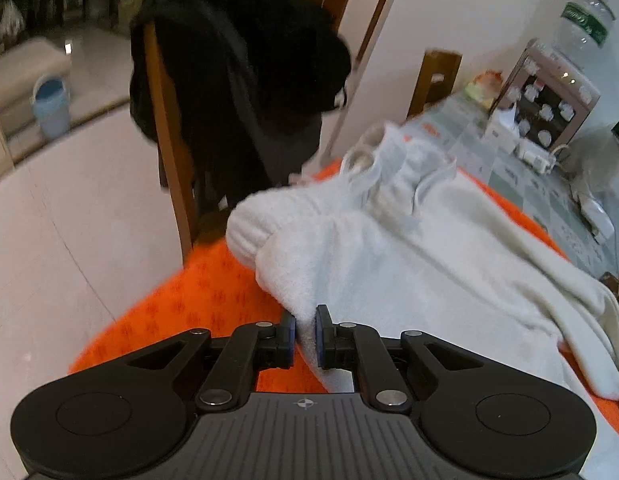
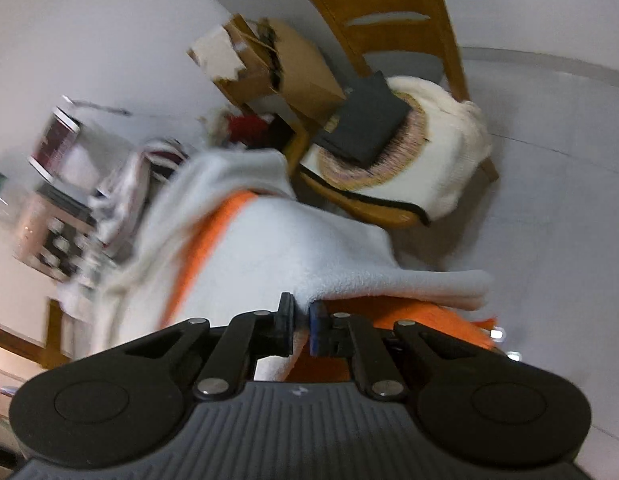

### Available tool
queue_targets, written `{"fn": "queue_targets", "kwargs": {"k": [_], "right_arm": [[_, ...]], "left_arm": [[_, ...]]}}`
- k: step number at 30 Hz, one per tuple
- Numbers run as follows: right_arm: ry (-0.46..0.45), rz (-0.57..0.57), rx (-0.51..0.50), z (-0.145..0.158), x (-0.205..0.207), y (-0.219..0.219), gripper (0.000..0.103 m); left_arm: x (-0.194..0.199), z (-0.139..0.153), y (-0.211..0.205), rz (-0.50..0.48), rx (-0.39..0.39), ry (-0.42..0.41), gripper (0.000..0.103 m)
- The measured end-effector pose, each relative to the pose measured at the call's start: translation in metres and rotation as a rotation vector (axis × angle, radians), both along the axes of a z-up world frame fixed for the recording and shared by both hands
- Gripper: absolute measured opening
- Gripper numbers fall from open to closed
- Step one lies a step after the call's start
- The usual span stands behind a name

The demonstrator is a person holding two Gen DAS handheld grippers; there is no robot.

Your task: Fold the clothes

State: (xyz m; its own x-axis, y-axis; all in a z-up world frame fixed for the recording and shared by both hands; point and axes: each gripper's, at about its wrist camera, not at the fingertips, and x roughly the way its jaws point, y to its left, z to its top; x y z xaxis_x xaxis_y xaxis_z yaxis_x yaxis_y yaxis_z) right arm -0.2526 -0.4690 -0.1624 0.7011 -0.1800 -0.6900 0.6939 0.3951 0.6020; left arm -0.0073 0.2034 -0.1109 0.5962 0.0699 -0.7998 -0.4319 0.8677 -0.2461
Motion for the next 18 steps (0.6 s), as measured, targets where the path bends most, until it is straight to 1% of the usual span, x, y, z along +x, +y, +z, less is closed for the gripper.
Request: {"fn": "queue_targets", "kwargs": {"k": [1, 2, 3, 4, 5, 6, 7, 9, 14, 16, 18], "right_arm": [[0.035, 0.015, -0.007, -0.004, 0.002, 0.002, 0.012], [0.071, 0.037, -0.021, -0.006, 0.005, 0.004, 0.014], [0.107, 0.059, -0.045, -0.006, 0.008, 0.007, 0.018], [0.137, 0.078, -0.077, -0.002, 0.011, 0.010, 0.024], [0.165, 0.099, -0.111, 0.002, 0.013, 0.014, 0.027], [0.188, 0.128, -0.154, 0.008, 0.016, 0.017, 0.030], [0.203, 0.156, -0.197, 0.014, 0.017, 0.021, 0.030], [0.228, 0.216, -0.270, 0.026, 0.023, 0.028, 0.030], [0.216, 0.377, -0.416, 0.058, 0.053, 0.039, 0.031], [0.207, 0.434, -0.448, 0.068, 0.071, 0.039, 0.031], [0.191, 0.490, -0.472, 0.077, 0.089, 0.037, 0.032]], "left_arm": [[-0.001, -0.002, 0.000, -0.010, -0.001, 0.011, 0.020], [-0.003, -0.001, 0.000, -0.026, 0.010, 0.010, 0.020], [-0.006, 0.001, -0.002, -0.043, 0.036, 0.001, 0.023], [-0.010, 0.006, -0.003, -0.061, 0.065, -0.016, 0.032], [-0.014, 0.011, -0.004, -0.079, 0.088, -0.038, 0.037], [-0.017, 0.016, -0.003, -0.091, 0.105, -0.056, 0.046], [-0.018, 0.020, -0.002, -0.096, 0.117, -0.067, 0.049], [-0.014, 0.027, 0.002, -0.094, 0.123, -0.076, 0.049], [0.009, 0.039, 0.004, -0.085, 0.122, -0.058, 0.050], [0.020, 0.044, 0.001, -0.097, 0.118, -0.051, 0.055], [0.031, 0.049, -0.005, -0.114, 0.113, -0.048, 0.057]]}}
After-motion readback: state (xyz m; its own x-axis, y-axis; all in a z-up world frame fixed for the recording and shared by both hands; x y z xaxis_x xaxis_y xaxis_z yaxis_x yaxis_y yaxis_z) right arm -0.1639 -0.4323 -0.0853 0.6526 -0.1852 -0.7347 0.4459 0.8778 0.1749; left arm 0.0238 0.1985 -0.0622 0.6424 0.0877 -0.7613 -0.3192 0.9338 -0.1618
